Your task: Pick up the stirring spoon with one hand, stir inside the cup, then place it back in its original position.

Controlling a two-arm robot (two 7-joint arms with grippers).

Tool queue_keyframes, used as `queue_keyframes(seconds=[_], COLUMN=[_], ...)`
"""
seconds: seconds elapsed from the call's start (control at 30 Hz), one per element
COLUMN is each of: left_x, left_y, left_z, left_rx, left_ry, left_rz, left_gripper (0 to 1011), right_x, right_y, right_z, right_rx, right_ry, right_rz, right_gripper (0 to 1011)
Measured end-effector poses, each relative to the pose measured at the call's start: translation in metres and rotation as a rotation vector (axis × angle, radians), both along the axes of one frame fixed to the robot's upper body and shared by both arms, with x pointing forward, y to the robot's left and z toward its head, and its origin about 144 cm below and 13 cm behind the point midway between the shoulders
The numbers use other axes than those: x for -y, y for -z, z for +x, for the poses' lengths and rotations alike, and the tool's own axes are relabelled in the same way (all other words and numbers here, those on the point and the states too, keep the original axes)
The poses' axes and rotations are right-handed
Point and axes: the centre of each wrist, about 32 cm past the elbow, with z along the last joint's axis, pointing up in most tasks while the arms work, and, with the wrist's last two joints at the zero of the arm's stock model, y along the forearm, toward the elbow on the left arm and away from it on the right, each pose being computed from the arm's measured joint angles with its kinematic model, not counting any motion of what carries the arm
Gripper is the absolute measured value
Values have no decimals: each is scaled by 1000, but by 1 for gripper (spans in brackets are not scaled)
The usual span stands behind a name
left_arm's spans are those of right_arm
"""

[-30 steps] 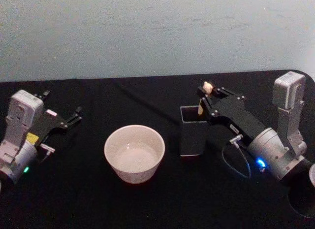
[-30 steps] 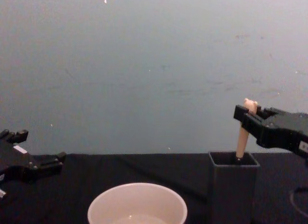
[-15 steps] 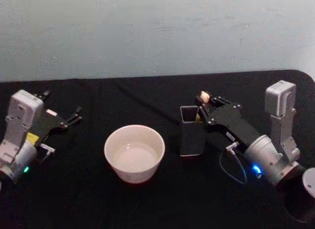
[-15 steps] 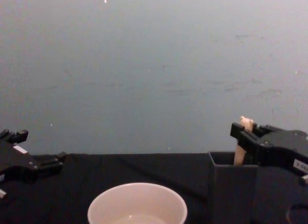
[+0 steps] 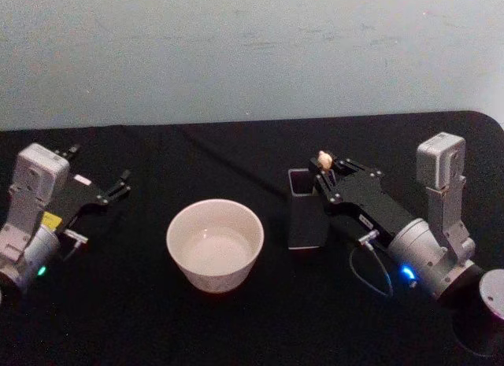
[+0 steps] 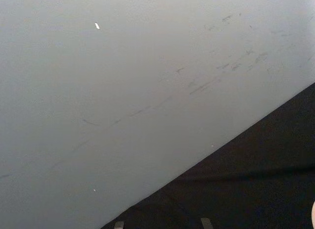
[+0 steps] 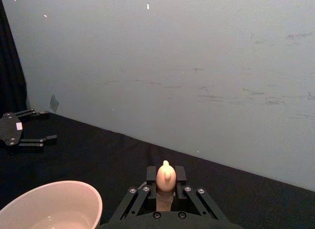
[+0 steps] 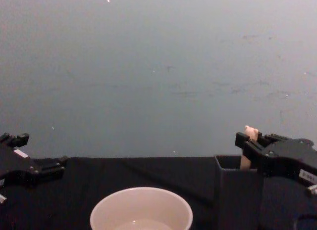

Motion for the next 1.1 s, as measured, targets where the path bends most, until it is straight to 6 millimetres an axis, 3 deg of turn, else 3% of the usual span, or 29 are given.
queue_keyframes(seconds=[0.4,1.1], left_x=[0,0], left_y=[0,0], left_z=[0,0], left_rx=[0,0], left_ry=[0,0], left_rz=[0,0], left_gripper=[1001,1001], right_x=[0,0], right_y=[0,-1], right_z=[0,0], right_rx=[1,3], right_ry=[0,-1], right_rz=[3,7], right_gripper=[228,890])
